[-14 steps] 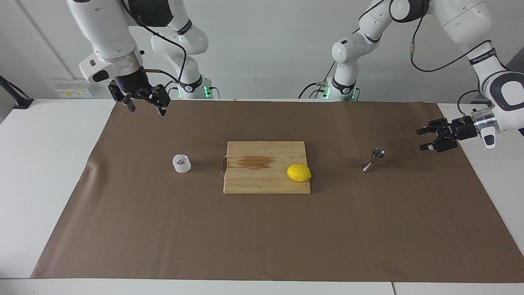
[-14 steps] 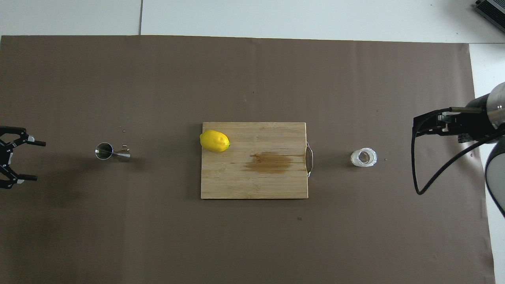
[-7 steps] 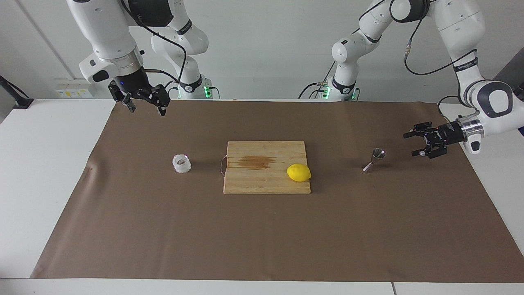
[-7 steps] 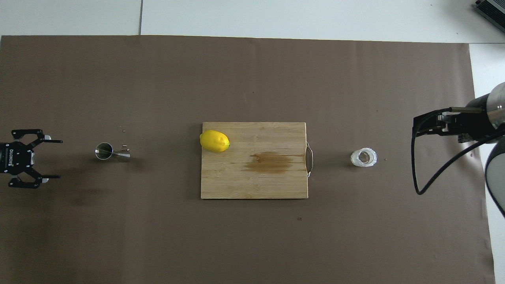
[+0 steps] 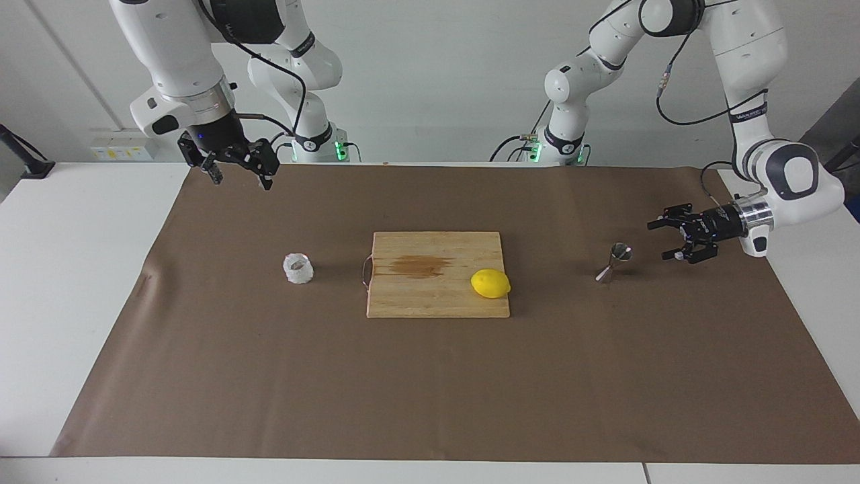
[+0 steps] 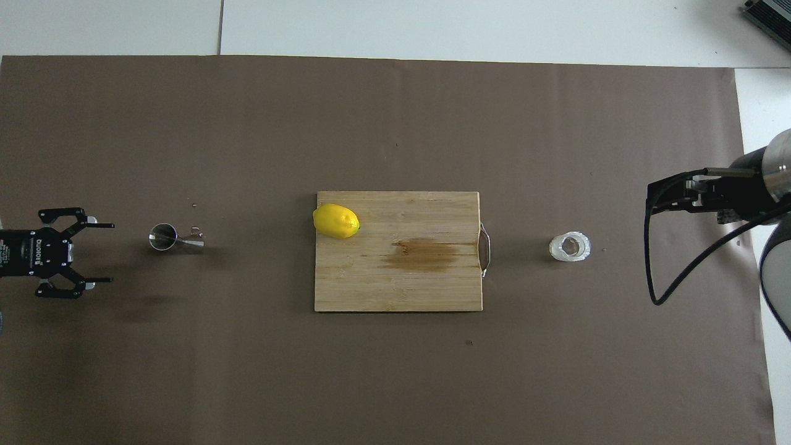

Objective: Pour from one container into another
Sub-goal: 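Move the open left gripper toward the small metal cup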

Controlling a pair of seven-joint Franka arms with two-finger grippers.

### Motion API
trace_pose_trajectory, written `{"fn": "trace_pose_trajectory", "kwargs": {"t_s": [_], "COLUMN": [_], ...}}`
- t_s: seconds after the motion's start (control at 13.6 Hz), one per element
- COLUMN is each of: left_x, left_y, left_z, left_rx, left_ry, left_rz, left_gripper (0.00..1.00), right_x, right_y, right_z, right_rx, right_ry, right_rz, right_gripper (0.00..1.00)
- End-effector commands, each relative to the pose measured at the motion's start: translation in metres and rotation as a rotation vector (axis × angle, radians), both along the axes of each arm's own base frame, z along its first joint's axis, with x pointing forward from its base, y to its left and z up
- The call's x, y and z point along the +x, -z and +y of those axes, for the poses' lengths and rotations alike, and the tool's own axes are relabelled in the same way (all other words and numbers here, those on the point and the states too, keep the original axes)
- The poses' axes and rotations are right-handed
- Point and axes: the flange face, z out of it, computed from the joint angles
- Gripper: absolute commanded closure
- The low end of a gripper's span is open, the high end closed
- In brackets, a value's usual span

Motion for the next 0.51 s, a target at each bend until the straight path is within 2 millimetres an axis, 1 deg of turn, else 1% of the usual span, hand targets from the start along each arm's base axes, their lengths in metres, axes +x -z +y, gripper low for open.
{"fn": "trace_pose_trajectory", "kwargs": {"t_s": [0.0, 0.07, 0.29, 0.44], "left_x": [0.003, 0.004, -0.001, 0.0], "left_y": [-0.002, 0.0, 0.014, 0.017], "left_z": [-0.023, -0.026, -0.031, -0.038], "left_rx": [0.009, 0.007, -0.018, -0.019], "left_ry": [0.004, -0.002, -0.082, -0.09], "left_rz": [0.003, 0.004, 0.01, 0.013], "left_gripper": [0.0, 0.0, 0.0, 0.0], "right_x": [-0.006, -0.006, -0.006, -0.006], "right_y": [-0.001, -0.001, -0.001, -0.001], "right_z": [-0.004, -0.004, -0.004, -0.004], "right_rx": [0.018, 0.018, 0.018, 0.018], "right_ry": [-0.011, -0.011, -0.011, -0.011], "right_rz": [-0.004, -0.004, -0.004, -0.003], "right_gripper": [0.0, 0.0, 0.0, 0.0]}}
